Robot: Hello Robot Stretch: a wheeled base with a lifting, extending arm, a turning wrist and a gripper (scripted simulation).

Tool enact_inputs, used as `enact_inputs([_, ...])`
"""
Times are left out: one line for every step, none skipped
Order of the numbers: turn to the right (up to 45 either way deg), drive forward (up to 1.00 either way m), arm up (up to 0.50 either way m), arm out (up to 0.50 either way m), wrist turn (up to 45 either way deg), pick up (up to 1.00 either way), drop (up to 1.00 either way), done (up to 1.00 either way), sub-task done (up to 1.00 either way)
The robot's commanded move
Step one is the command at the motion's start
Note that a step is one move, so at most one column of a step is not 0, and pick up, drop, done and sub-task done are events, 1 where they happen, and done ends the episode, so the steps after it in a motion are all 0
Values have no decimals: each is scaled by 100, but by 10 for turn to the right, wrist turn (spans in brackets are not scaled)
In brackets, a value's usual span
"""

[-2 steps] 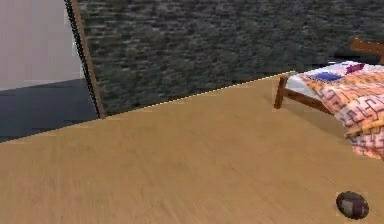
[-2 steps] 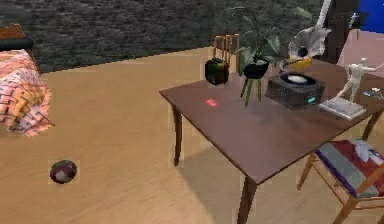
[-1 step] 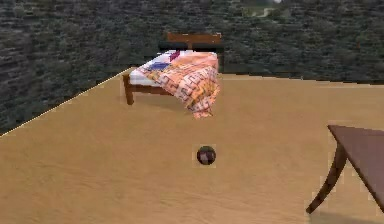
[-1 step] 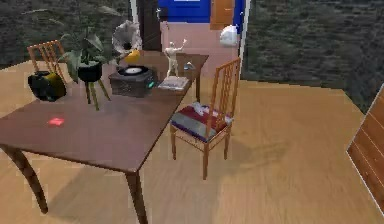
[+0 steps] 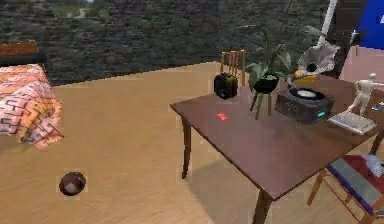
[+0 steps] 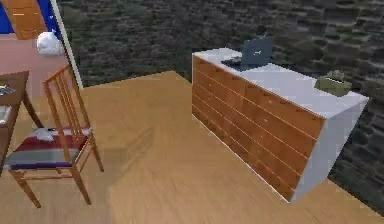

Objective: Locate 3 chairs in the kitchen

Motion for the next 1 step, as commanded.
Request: enact_inputs([450, 0, 0, 0, 0, 0, 0, 0, 0])
